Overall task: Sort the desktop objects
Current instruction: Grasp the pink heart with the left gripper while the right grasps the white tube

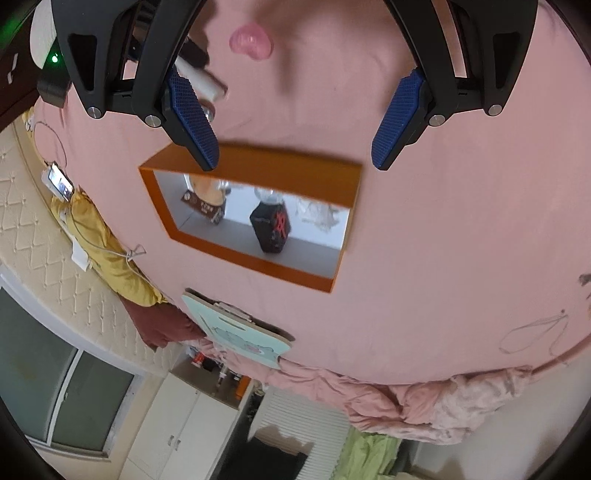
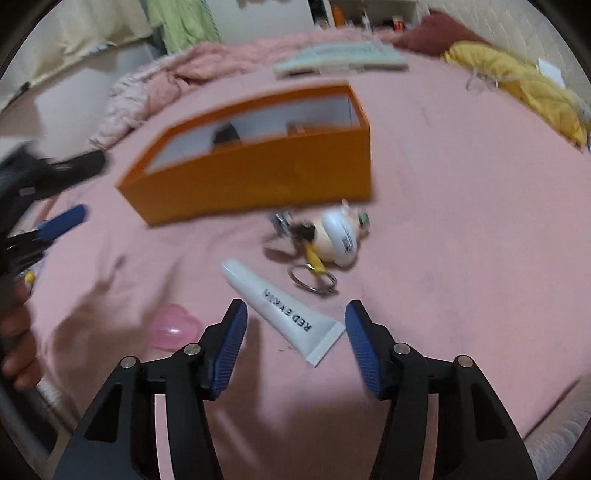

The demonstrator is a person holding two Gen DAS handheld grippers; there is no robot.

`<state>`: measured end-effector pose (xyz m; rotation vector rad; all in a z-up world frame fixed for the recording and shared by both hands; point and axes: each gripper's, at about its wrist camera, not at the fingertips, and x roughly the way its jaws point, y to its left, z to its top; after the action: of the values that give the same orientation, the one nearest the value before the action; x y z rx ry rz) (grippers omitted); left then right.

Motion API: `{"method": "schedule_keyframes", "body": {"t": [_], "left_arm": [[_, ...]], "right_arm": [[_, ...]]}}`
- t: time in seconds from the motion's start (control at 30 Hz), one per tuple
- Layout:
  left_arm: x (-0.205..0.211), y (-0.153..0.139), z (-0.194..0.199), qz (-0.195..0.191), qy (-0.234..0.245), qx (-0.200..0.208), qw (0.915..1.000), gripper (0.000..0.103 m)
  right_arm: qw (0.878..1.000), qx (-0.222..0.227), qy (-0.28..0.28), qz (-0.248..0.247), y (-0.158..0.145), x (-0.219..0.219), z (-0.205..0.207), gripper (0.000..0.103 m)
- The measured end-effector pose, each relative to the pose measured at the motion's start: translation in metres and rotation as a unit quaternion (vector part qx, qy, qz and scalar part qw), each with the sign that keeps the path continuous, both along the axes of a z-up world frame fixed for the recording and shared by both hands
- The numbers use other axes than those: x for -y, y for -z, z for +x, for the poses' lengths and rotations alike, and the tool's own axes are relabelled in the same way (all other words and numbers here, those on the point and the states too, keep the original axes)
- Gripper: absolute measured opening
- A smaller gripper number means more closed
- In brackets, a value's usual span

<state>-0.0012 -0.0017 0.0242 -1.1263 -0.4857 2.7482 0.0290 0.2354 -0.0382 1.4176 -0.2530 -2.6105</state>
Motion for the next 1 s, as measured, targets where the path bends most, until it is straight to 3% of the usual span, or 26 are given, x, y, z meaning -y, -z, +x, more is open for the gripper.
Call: {"method": "schedule_keyframes", "body": {"t": [0.17,0.23,0.5,0.57,0.63,0.7,0.8,0.9,1.0], "left_arm": [[0.007,0.006,0.01,0.022,-0.016,0.014,0.9995,0.084],[0.008,0.007,0.01,0.02,-0.021,0.014,0.9995,0.084],[-0.001,0.016,0.011,0.006,-0.003,0.032,0.9995,0.084],[-0.005,0.017,0.011,-0.003,0.002,0.034,0.9994,0.084],[-0.007,0.019,0.01,-0.008,0.005,0.037,0.9993,0.084],[-0.007,0.02,0.011,-0.011,0.006,0.04,0.9991,0.084],[-0.007,0.022,0.014,-0.012,0.007,0.043,0.999,0.084],[-0.011,0.026,0.021,-0.012,0.012,0.05,0.9986,0.084],[-0.026,0.032,0.027,-0.036,0.035,0.055,0.9972,0.084]], "right_arm": [[0.997,0.004,-0.067,-0.039,-0.006,0.019,0.012,0.056],[0.996,-0.01,-0.083,-0.026,-0.009,0.028,0.016,0.056],[0.997,-0.039,-0.063,-0.022,-0.008,0.025,-0.007,0.056],[0.997,-0.035,-0.065,-0.012,-0.003,0.027,-0.015,0.047],[0.997,-0.037,-0.065,0.027,0.004,0.032,-0.02,0.025],[0.996,-0.039,-0.063,0.038,0.005,0.032,-0.02,0.022],[0.998,-0.039,-0.055,0.015,0.0,0.025,-0.018,0.022],[0.998,-0.042,-0.038,-0.041,-0.008,0.013,-0.016,0.022],[0.995,-0.061,-0.026,-0.072,-0.022,0.002,-0.014,0.022]]}}
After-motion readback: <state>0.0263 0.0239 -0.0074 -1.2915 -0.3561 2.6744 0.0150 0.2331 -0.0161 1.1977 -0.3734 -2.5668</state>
